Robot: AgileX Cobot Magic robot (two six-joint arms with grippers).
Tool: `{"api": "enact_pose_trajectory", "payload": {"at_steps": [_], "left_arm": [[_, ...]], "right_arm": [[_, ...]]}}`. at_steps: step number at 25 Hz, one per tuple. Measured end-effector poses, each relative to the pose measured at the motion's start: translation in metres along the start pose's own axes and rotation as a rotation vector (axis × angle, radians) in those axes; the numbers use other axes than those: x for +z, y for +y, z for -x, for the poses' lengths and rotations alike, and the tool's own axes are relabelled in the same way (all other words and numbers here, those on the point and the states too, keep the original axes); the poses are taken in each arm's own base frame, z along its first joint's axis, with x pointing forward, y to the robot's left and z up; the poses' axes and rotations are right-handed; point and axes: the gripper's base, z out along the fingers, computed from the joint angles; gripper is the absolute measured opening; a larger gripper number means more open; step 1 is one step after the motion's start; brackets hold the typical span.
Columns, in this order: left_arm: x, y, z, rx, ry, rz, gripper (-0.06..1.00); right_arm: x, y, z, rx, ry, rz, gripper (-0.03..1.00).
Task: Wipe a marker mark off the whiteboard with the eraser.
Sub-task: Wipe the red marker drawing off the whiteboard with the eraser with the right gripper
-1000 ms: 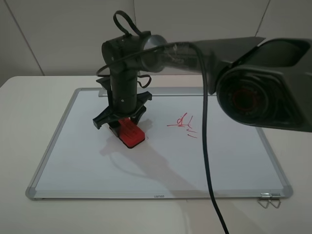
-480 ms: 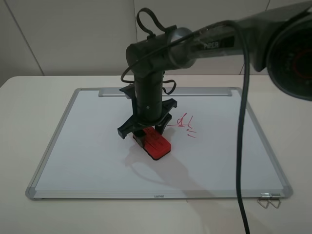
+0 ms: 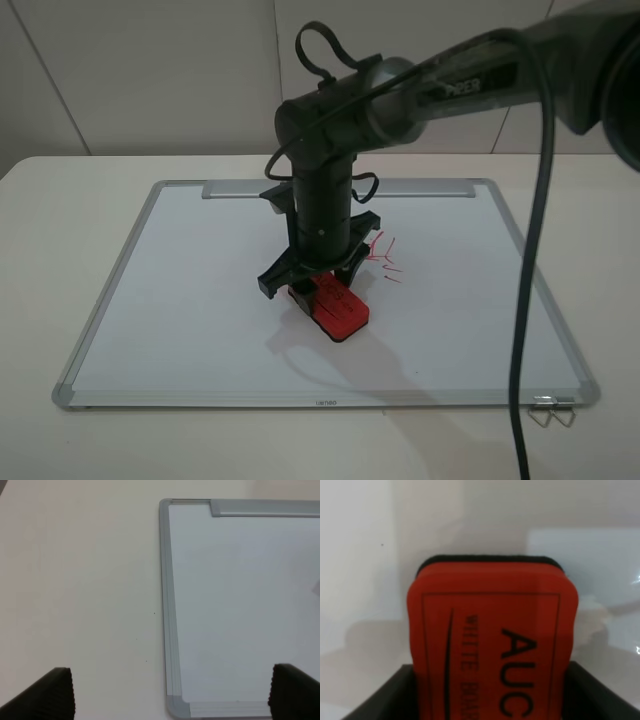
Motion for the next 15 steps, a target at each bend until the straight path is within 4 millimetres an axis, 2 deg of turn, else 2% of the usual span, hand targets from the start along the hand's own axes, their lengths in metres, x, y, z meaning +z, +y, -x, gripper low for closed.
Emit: {"api": "enact_pose_trajectory", "payload": {"at_steps": [10, 15], "left_arm": [[0.0, 0.0, 0.0, 0.0, 0.0, 0.0, 0.77], [0.0, 0.0, 0.0, 0.0, 0.0, 0.0, 0.77]], "right_arm": [[-0.005, -0.011, 0.024, 0.008, -0.202, -0.011, 0.5], [-0.019, -0.017, 0.034, 0.013, -0.242, -0.024, 0.5]]}}
